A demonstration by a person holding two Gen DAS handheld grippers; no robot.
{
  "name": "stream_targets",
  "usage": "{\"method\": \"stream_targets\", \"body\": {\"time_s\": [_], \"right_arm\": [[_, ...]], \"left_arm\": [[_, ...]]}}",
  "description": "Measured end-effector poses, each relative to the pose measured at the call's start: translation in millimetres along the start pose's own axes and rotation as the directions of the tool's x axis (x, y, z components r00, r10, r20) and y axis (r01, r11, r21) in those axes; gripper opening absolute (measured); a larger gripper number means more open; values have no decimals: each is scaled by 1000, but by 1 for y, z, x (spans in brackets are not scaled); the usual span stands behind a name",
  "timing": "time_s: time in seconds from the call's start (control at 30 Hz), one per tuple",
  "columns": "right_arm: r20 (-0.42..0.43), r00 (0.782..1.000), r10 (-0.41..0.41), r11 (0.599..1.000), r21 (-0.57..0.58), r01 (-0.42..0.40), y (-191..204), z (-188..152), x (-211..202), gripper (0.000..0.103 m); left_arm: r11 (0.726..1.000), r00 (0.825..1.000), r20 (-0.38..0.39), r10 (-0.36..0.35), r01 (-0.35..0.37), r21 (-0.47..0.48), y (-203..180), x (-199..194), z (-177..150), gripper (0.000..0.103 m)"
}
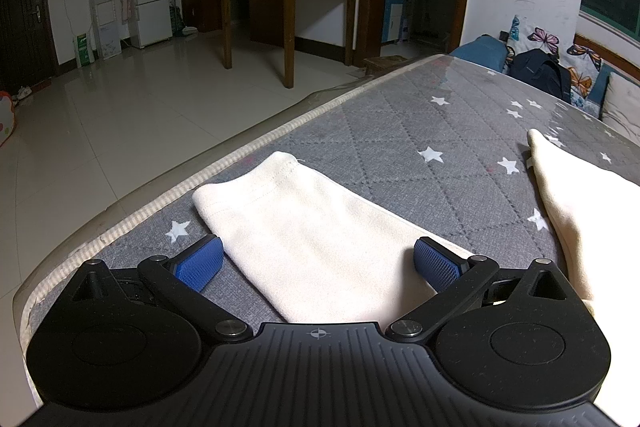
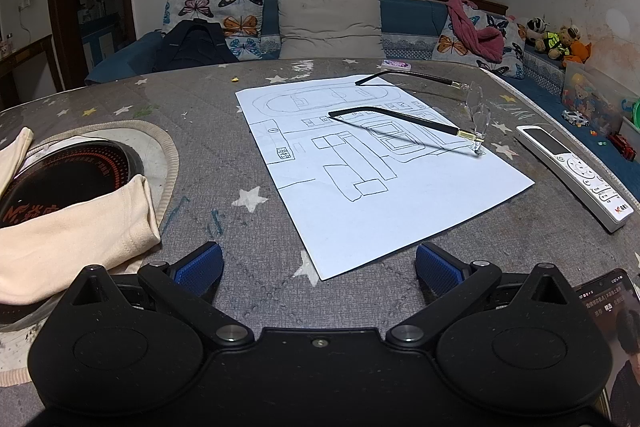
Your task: Fold clothes
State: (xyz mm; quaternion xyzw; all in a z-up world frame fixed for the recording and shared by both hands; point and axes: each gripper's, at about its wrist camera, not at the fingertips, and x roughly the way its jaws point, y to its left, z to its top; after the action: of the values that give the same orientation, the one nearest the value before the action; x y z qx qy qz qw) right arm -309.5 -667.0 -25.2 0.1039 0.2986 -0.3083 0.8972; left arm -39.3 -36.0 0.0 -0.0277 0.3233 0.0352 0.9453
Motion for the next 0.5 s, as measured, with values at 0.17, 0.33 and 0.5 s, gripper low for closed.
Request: {"method": "stream_targets", "body": {"time_s": [0.17,0.33,0.5], "right_arm": [[0,1000,0,1000,0,0,-1,0,0,103],[0,1000,1,1000,-1,-1,-3,-1,-1,103],[0,1000,1,1000,-1,-1,-4,-1,-1,103]], "left_arm": [[1000,1000,0,0,0,0,0,0,0,102],[1000,1000,0,0,0,0,0,0,0,102],[1000,1000,0,0,0,0,0,0,0,102]]}}
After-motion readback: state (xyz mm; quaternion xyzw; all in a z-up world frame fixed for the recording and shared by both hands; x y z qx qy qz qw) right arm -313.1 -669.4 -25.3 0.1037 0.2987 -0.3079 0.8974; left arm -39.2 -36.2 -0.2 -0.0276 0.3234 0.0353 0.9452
